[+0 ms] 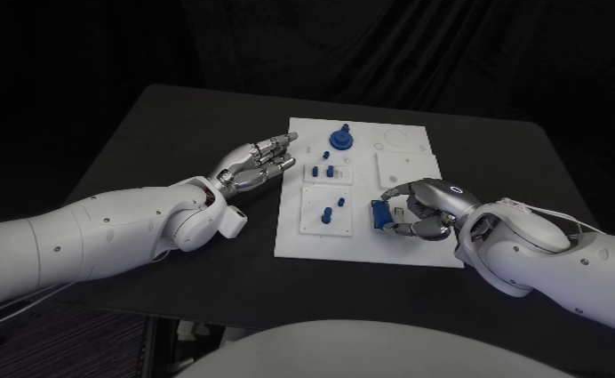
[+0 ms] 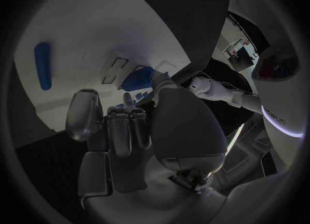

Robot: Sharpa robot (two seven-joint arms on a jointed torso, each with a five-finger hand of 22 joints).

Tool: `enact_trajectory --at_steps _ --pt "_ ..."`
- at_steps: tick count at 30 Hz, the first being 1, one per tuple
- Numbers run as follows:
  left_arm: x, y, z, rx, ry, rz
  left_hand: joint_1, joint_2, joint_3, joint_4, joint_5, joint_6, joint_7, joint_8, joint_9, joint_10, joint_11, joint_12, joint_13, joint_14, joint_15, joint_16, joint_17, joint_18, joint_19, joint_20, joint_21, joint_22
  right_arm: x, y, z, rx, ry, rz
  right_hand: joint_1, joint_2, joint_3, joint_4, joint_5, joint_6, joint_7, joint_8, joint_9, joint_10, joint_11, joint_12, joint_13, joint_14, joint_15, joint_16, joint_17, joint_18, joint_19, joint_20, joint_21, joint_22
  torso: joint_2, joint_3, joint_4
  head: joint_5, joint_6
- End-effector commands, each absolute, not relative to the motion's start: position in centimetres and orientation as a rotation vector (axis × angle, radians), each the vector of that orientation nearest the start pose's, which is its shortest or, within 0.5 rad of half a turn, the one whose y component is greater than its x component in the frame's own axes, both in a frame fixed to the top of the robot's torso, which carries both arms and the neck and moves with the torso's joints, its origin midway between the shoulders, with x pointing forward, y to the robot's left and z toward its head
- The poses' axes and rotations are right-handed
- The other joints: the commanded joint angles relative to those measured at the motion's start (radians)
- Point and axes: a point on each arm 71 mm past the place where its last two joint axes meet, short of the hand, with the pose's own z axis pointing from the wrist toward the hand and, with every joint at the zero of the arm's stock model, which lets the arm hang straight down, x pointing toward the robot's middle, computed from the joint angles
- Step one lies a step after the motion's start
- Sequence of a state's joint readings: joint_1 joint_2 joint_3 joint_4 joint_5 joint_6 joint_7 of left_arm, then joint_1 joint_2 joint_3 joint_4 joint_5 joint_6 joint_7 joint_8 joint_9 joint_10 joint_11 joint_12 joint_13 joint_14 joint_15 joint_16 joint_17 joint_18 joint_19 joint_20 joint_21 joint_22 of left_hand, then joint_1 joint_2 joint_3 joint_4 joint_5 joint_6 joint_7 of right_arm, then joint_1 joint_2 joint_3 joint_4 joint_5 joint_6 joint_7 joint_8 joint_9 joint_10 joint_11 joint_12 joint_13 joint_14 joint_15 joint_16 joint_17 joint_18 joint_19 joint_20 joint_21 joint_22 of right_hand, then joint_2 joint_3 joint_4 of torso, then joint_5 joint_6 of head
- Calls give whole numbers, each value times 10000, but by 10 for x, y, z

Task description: Assemble the parts on the task board

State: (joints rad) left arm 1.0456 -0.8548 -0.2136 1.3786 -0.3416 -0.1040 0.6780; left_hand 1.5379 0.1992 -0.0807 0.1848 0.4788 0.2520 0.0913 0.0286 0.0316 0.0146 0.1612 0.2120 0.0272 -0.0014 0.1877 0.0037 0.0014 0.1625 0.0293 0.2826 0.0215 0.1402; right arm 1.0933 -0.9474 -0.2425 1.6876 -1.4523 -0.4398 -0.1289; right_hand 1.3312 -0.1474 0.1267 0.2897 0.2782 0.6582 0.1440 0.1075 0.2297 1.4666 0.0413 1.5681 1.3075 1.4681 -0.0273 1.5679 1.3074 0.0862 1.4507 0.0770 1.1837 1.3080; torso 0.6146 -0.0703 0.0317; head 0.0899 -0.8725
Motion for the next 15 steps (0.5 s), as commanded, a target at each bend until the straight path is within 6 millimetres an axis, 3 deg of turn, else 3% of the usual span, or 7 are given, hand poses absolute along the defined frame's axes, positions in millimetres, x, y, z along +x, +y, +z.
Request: enact_trajectory --at_steps 1,9,15 --pt "435 241 -295 -7237 16219 -16156 -26 64 53 -22 45 -39 42 57 13 -4 0 49 14 14 19 -37 -14 67 23 50 8 -13 391 -208 -276 -1208 18244 7070 -118 -41 -53 16 -1 -93 -2 -75 -71 1042 13 27 2632 1027 22 29 2634 -84 -28 42 -44 1602 8 2 -14 12 -1" --pt "435 241 -296 -7246 16228 -16157 -26 64 53 -22 45 -39 42 57 13 -4 0 49 14 14 19 -37 -14 67 23 50 8 -13 387 -210 -271 -1082 17950 7266 -235 -135 -109 36 24 -357 -12 -160 -234 1042 2 27 2632 1027 11 29 2634 -85 -27 33 -42 1602 1 12 -20 8 -1" --pt "435 241 -296 -7255 16238 -16154 -26 64 53 -22 45 -39 42 57 13 -4 0 49 14 14 19 -37 -14 67 23 50 8 -13 386 -213 -270 -992 17915 7271 -45 80 54 -37 10 -339 -51 -173 -347 1042 -38 27 2632 1027 -24 29 2634 -85 -22 6 -35 1604 4 10 -16 -7 -1"
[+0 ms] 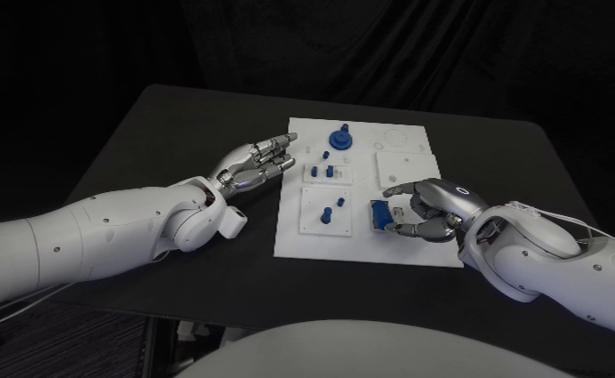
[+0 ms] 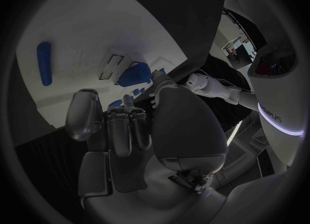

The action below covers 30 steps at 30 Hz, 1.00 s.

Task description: Assemble the parts on the task board

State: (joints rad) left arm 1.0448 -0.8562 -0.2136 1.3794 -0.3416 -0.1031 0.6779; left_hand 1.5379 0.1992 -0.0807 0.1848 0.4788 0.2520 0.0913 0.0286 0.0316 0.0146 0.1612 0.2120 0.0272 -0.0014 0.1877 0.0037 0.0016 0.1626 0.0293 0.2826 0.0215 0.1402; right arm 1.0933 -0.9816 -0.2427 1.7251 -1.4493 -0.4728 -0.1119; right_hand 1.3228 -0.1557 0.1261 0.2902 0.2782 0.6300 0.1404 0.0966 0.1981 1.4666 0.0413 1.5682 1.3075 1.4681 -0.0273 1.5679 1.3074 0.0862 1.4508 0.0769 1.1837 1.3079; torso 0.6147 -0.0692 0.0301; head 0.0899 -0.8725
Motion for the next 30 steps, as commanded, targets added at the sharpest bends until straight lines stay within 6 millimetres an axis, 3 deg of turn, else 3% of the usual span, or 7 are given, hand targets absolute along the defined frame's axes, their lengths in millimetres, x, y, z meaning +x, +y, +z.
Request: enact_trajectory --at_steps 1,15,19,20,21,23,30 --pt "435 241 -296 -7256 16238 -16153 -26 64 53 -22 45 -39 42 57 13 -4 1 49 14 14 19 -37 -16 67 23 50 8 -13 386 -214 -270 -970 17922 7270 128 232 114 -89 0 -51 -19 -64 -59 1042 -43 26 2633 1027 -28 29 2634 -85 -24 0 -39 1605 3 -2 -1 -9 -1" --pt "435 241 -296 -7264 16252 -16167 -26 64 53 -22 45 -39 42 57 13 -4 1 49 14 14 19 -37 -16 67 23 50 8 -13 388 -212 -273 -1098 18078 7010 1233 572 644 -1555 -45 1380 -72 598 -18 1042 -72 26 2633 1027 -60 29 2634 -67 -80 -39 -155 1578 -7 -2 1 11 -1" --pt "435 241 -296 -7267 16257 -16168 -26 64 53 -22 45 -39 42 57 13 -4 1 49 14 14 19 -37 -16 67 23 50 8 -13 389 -209 -272 -1107 17901 6998 975 693 458 -1836 -63 1750 -199 2365 974 1042 -95 26 2633 1027 -73 29 2634 -73 -74 -62 -116 1585 -11 -10 9 -6 -1" --pt "435 241 -297 -7266 16259 -16171 -26 64 53 -22 45 -39 42 57 13 -4 1 49 14 14 19 -37 -16 67 23 50 8 -13 389 -209 -272 -1103 17858 7003 900 776 297 -2022 -54 1343 -233 3639 1874 1042 -186 26 2633 1027 -104 29 2634 -82 -69 -62 -99 1587 -11 -11 12 -9 -1" --pt "435 241 -297 -7266 16260 -16175 -26 64 53 -22 45 -39 42 57 13 -4 1 49 14 14 19 -37 -16 67 23 50 8 -13 390 -208 -272 -1101 17824 7010 877 828 298 -2017 -54 1300 -272 3803 1988 1042 -136 26 2633 1027 -97 29 2634 -72 -71 -81 -104 1585 -13 -11 14 -10 -1" --pt "435 240 -297 -7266 16265 -16183 -26 64 53 -22 45 -39 42 57 13 -4 1 49 14 14 19 -37 -16 67 23 50 8 -13 390 -207 -272 -1121 17758 7015 753 896 193 -2105 -39 586 -379 5866 3486 1042 -273 26 2633 1027 -147 29 2634 -67 -59 -139 -82 1589 -14 -10 20 -18 -1" --pt "435 240 -297 -7269 16273 -16193 -35 72 79 -35 46 -32 72 57 13 -4 0 45 13 14 23 -37 -16 68 26 53 9 -13 390 -203 -270 -1310 17422 7028 612 826 329 -1960 -27 -226 -789 8828 5789 1042 -511 26 2633 1027 -416 29 2634 -76 -38 -339 -74 1593 -10 -11 19 -10 -1"
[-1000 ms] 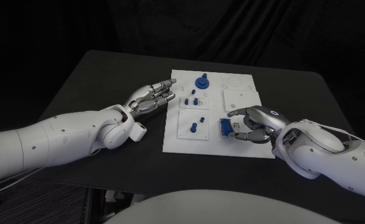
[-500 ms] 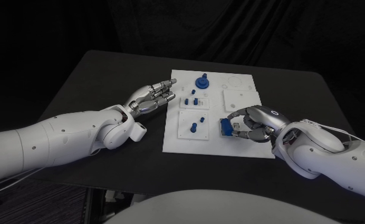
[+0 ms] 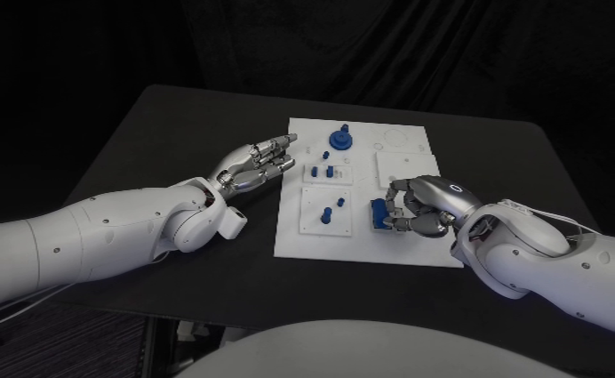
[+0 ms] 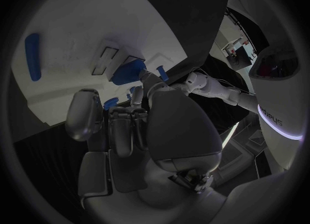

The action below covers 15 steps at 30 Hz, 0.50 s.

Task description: Assemble the parts on the task board

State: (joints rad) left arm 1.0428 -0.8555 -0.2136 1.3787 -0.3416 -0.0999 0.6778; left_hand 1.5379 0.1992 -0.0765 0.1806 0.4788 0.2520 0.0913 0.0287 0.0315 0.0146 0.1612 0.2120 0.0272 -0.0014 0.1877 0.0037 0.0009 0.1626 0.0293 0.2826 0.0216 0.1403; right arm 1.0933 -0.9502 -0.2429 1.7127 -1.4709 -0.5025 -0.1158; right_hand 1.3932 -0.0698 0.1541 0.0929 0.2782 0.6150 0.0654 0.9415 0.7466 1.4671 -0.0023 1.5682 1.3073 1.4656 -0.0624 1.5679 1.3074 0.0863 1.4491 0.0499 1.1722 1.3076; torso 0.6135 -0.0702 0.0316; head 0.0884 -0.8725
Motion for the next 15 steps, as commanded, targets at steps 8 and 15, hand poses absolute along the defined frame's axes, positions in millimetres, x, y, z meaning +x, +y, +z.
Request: enact_trajectory --at_steps 8,15 --pt "434 240 -297 -7273 16287 -16213 -37 76 43 5 47 -21 82 58 15 -4 -2 47 13 14 28 -37 -9 68 27 55 10 -13 391 -199 -271 -1679 17550 6859 65 -199 322 14 -29 2967 -550 3910 4254 1037 -504 26 2635 1052 -426 29 2634 -119 73 -400 261 1658 13 -1 -5 20 -1" --pt "434 240 -297 -7283 16315 -16235 -52 84 73 -10 47 37 206 69 22 1 -52 60 15 14 48 -37 -9 63 30 63 11 -18 390 -197 -273 -1960 17699 6729 219 -269 437 -102 -35 4661 -681 4738 5512 1037 -623 26 2635 1052 -528 29 2634 -142 111 -500 370 1687 6 7 -3 28 -1"
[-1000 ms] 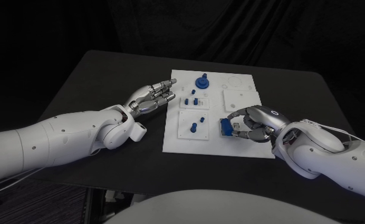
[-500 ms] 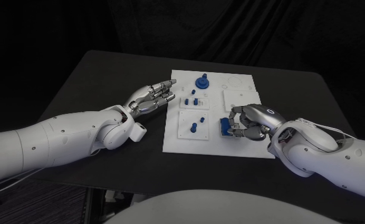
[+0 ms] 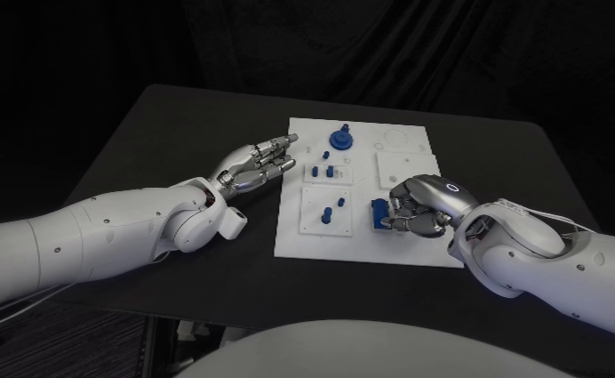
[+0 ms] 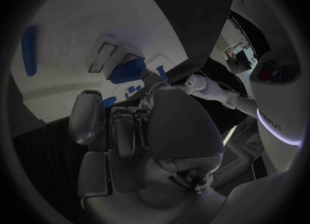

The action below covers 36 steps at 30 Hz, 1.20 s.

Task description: Assemble the parts on the task board

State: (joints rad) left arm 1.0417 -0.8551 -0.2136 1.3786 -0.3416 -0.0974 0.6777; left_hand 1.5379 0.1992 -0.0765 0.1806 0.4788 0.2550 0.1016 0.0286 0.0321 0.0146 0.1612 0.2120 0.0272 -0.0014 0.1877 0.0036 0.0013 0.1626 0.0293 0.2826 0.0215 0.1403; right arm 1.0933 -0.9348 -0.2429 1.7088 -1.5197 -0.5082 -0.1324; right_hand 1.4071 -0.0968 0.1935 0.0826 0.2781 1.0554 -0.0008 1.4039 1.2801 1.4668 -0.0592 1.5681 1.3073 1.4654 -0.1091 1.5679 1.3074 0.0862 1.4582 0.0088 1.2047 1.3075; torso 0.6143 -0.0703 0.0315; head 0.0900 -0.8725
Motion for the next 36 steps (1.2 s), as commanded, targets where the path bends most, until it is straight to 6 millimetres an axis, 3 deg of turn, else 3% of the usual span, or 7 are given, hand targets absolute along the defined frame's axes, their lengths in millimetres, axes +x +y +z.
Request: enact_trajectory --at_steps 1,27,31,35,36 --pt "434 240 -297 -7284 16319 -16239 -52 84 74 -11 47 6 102 69 16 1 -53 60 15 14 48 -36 -13 63 30 63 11 -18 390 -197 -273 -1991 17728 6707 85 -1 46 -1 -34 283 -24 127 197 1040 -59 27 2635 1054 -64 29 2634 -142 21 -91 50 1689 -1 8 -1 12 -1" --pt "433 238 -298 -7312 16401 -16320 -85 85 145 -53 47 287 391 123 49 56 6 161 27 19 37 -33 -10 55 39 63 15 -25 389 -195 -279 -2790 18080 6269 676 -211 600 -162 0 477 -95 206 483 1040 -154 27 2635 1054 -147 29 2634 -163 20 -178 135 1715 2 -1 -7 25 -1" --pt "433 238 -298 -7315 16408 -16325 -86 84 152 -58 46 325 417 130 53 61 5 170 28 24 37 -31 -8 56 40 62 15 -26 388 -194 -280 -2863 18130 6327 460 -363 632 125 -13 379 -72 157 480 1040 -146 27 2635 1054 -140 29 2634 -163 4 -174 126 1713 2 -2 -4 34 -1" --pt "433 238 -298 -7318 16416 -16328 -88 83 157 -60 45 346 439 135 55 65 7 176 29 25 34 -30 -7 57 41 62 16 -23 386 -194 -279 -2906 18134 6411 160 -590 532 649 -20 160 -69 44 417 1040 -141 27 2635 1054 -134 29 2634 -162 -3 -166 122 1710 5 2 -3 32 -1" --pt "433 238 -298 -7318 16417 -16328 -88 83 157 -60 45 346 439 135 55 65 7 176 29 25 34 -30 -7 57 41 62 16 -23 385 -194 -279 -2919 18129 6441 -53 -695 270 958 -28 -1 -77 -29 358 1040 -139 27 2635 1054 -128 29 2634 -161 -3 -162 119 1707 7 2 -1 34 -1"
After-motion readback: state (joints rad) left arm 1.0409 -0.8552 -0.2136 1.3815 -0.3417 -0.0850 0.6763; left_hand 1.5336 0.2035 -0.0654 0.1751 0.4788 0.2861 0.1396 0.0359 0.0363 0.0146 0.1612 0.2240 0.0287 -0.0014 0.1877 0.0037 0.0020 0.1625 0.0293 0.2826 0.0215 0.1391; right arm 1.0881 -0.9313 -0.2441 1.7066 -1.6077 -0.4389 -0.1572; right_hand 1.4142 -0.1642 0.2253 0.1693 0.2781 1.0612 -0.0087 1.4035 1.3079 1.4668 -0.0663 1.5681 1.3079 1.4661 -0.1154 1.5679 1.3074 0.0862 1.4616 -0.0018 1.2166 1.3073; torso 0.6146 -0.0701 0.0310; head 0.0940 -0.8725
